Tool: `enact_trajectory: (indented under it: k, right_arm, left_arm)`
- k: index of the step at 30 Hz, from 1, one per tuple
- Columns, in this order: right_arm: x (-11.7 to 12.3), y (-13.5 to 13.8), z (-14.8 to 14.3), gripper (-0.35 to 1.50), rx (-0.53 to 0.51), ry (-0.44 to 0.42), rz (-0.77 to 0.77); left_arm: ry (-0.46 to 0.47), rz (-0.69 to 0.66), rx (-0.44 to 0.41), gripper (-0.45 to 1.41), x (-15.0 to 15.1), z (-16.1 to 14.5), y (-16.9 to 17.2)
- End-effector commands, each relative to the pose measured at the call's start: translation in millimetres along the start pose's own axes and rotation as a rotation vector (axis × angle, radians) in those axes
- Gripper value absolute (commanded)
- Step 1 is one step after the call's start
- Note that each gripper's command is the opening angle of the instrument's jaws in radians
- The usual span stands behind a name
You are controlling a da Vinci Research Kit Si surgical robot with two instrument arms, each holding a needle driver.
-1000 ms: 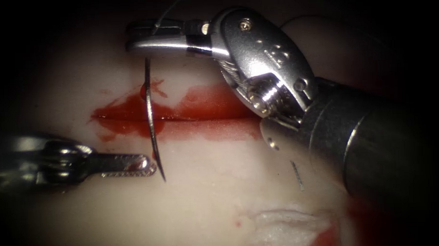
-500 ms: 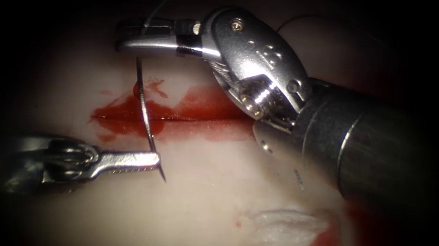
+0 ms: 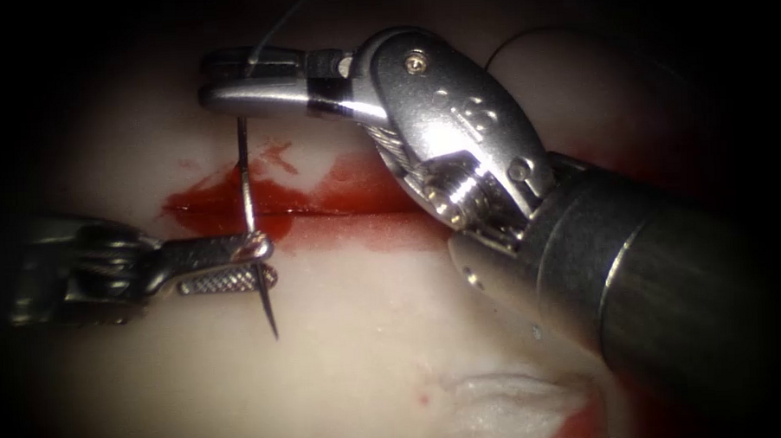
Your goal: Wound Closure
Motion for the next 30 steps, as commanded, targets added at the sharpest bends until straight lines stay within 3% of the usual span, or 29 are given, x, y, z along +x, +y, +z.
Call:
enact_trajectory:
  k: [1,3,4,13,15,16,18,20,22,26,28,30]
  right_arm:
    - [0.2,1.0,0.8,-0.35,-0.003,0.003,-0.004]
    - [0.3,1.1,0.8,-0.35,-0.007,0.003,-0.004]
    - [0.3,1.1,0.8,-0.35,-0.007,0.003,-0.004]
    - [0.1,1.0,0.6,-0.35,-0.011,-0.014,0.053]
    - [-0.1,0.8,0.4,-0.15,-0.005,-0.041,0.11]
    - [-0.2,0.6,0.3,0.24,-0.004,-0.086,0.108]
    - [-0.2,0.5,0.2,0.27,-0.032,-0.129,0.13]
    - [-0.2,0.4,-0.1,0.49,-0.075,-0.163,0.174]
    - [-0.1,0.4,-0.3,0.37,-0.088,-0.165,0.173]
    - [-0.2,0.2,-0.8,0.71,-0.097,-0.164,0.254]
    - [-0.3,0.2,-0.9,0.47,-0.095,-0.165,0.252]
    - [-0.4,0.2,-0.9,0.39,-0.097,-0.165,0.252]
  left_arm:
    - [0.006,0.005,0.0,-0.11,-0.7,0.7,-0.8]
    - [0.011,0.0,-0.006,-0.4,-0.6,0.7,-0.8]
    - [0.014,-0.005,-0.009,-0.45,-0.5,0.7,-0.7]
    - [0.075,-0.142,-0.049,-0.45,0.2,0.2,-1.5]
    - [0.078,-0.163,-0.05,-0.45,0.1,0.0,-1.8]
    - [0.081,-0.176,-0.05,-0.45,0.0,-0.2,-1.9]
    - [0.083,-0.182,-0.051,-0.45,0.0,-0.4,-1.9]
    - [0.099,-0.188,-0.052,-0.45,0.1,-0.6,-1.9]
    - [0.109,-0.188,-0.053,-0.45,0.1,-0.6,-1.9]
    - [0.124,-0.187,-0.055,-0.45,0.0,-0.7,-1.8]
    - [0.129,-0.186,-0.056,-0.45,0.0,-0.7,-1.8]
    - [0.132,-0.185,-0.056,-0.45,0.1,-0.6,-1.7]
